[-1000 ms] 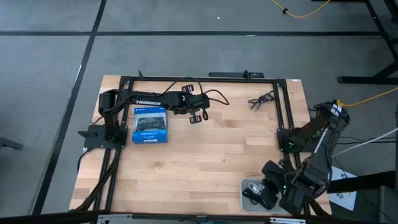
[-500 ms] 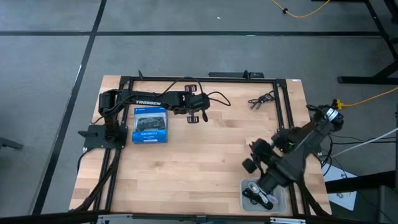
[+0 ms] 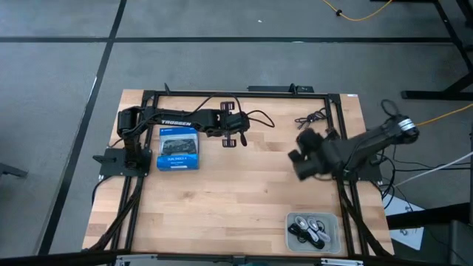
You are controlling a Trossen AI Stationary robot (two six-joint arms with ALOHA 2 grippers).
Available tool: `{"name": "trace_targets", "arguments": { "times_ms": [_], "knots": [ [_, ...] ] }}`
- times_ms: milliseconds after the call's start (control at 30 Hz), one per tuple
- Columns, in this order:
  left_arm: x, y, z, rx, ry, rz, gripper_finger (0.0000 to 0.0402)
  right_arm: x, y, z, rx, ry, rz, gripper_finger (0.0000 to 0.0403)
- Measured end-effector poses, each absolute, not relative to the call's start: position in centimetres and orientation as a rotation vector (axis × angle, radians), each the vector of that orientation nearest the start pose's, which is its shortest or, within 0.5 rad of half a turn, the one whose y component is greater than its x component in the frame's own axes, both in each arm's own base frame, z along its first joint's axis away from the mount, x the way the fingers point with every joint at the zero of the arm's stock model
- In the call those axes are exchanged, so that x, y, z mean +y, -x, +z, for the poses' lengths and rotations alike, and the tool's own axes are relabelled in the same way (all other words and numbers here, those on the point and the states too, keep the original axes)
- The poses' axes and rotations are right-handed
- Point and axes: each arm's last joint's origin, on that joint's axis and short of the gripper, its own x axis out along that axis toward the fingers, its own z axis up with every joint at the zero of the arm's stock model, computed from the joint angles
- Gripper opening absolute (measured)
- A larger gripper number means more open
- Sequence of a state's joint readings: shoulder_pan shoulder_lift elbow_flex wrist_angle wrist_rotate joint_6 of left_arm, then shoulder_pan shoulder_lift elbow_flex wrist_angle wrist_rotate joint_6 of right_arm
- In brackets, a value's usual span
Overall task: Pick and place USB-C Cables
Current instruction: Put the black charger cable into the white bin
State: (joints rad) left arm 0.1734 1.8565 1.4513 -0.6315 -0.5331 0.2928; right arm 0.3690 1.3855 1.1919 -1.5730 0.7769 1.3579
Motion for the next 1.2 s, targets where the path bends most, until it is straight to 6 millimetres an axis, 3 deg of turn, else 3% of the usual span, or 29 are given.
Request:
{"name": "trace_targets", "arguments": {
  "times_ms": [200,400,667,900,1100,1200],
  "knots": [
    [8.2,-38.2,23.6,1.127,-0.443,0.488,0.0043,1.3,-17.9,31.2,0.900,-0.236,-1.180,0.0070],
    [8.2,-38.2,23.6,1.125,-0.442,0.489,0.0043,-1.5,-17.3,31.7,0.927,-0.336,-1.266,0.0070],
    [8.1,-38.5,23.7,1.098,-0.418,0.469,0.0043,-5.4,-19.5,30.0,1.106,-0.306,-1.102,0.0070],
    [7.9,-38.3,23.5,1.069,-0.262,0.554,0.0043,-8.2,-18.4,28.7,1.231,-0.335,-1.102,0.0070],
    [7.5,-38.1,23.3,1.099,-0.222,0.519,0.0043,-9.5,-17.5,27.2,1.384,-0.442,-0.885,0.0070],
    [7.4,-38.1,23.2,1.090,-0.157,0.498,0.0043,-10.4,-17.2,26.5,1.379,-0.457,-0.853,0.0070]
  ]
}}
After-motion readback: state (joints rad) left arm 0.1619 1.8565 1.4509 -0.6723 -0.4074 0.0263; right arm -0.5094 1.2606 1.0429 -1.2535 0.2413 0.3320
